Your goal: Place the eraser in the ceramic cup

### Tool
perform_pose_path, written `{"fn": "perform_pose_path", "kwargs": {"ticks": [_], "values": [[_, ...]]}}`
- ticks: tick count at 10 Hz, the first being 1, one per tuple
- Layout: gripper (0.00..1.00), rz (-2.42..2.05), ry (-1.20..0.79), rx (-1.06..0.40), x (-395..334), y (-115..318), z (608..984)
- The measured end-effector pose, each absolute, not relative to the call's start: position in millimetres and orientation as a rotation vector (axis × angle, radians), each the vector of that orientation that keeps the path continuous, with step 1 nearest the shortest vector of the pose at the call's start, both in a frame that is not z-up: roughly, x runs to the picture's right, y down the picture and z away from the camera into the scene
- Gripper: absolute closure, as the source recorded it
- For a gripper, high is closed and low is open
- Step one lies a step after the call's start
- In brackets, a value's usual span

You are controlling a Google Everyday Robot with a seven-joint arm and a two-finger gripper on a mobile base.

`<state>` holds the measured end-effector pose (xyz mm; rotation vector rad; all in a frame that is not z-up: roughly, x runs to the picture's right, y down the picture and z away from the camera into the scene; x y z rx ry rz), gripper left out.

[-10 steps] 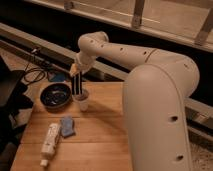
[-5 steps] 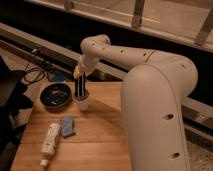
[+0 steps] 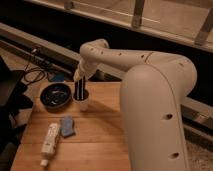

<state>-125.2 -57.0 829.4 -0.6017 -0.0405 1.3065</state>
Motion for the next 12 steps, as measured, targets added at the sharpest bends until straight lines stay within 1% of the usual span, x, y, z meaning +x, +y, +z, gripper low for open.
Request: {"fn": "perform_pose_path", "kwargs": {"ticks": [1, 2, 3, 4, 8, 11, 12], "values": [[0.52, 1.309, -0.040, -0.607, -127.1, -54.4, 829.1], [0.40, 1.313, -0.038, -0.614, -128.2, -51.3, 828.7], [0.33, 1.315, -0.037, -0.619, -128.7, -49.2, 828.0], [0.28, 1.316, -0.036, -0.623, -129.2, -47.0, 827.2], [0.28, 1.330, -0.039, -0.630, -125.3, -45.6, 818.7], [0.51, 1.300, -0.075, -0.653, -135.0, -59.5, 812.2], [0.63, 1.295, -0.074, -0.657, -146.4, -58.4, 810.0]]}}
